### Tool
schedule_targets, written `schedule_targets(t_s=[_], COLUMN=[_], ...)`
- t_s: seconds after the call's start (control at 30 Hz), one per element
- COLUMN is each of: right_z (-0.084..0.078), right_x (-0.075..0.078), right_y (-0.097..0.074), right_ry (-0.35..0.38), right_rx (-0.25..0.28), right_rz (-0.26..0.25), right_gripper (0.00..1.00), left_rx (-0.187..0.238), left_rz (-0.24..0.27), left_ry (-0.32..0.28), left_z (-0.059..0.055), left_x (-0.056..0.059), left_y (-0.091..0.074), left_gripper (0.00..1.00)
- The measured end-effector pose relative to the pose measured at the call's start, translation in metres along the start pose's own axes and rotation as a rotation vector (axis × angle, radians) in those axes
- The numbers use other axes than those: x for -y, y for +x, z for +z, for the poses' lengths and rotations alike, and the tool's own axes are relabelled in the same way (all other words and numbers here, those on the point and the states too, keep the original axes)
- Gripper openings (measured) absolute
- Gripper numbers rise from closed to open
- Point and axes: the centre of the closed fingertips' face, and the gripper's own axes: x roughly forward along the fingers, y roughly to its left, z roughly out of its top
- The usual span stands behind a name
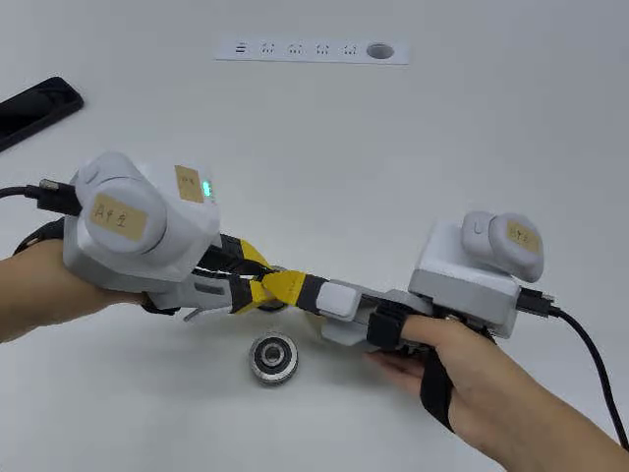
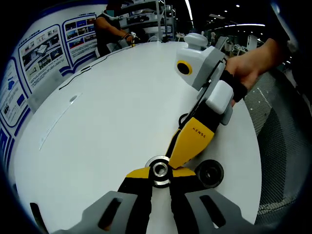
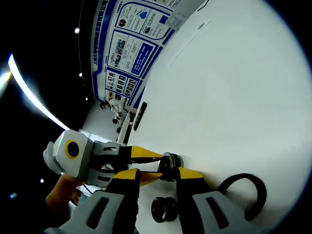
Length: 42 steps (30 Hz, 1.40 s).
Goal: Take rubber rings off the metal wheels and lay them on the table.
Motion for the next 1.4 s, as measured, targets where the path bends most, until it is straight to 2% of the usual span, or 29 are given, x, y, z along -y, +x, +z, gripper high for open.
schedule_targets(t_s=[0.13, 0.33, 0.67, 1.1, 1.4], right_z=[0.002, 0.005, 0.004, 0.005, 0.006], right_x=[0.001, 0.000, 0.019, 0.018, 0.016], right_y=[-0.003, -0.004, -0.001, -0.001, -0.001], right_ry=[0.037, 0.039, 0.053, 0.075, 0.023], right_rx=[0.021, 0.025, 0.015, 0.016, 0.026], right_rz=[0.011, 0.015, -0.058, -0.060, -0.079], right_gripper=[0.29, 0.24, 0.05, 0.02, 0.00], left_rx=[0.001, 0.001, 0.002, 0.006, -0.004], left_rz=[0.001, -0.001, -0.001, -0.003, -0.002], left_ry=[-0.002, -0.001, -0.001, -0.005, 0.018], left_z=[0.000, 0.000, 0.000, 0.000, 0.001], left_x=[0.000, -0.001, -0.001, -0.001, 0.000], left_y=[0.000, 0.000, 0.000, 0.000, -0.001], left_gripper=[0.13, 0.13, 0.13, 0.13, 0.13])
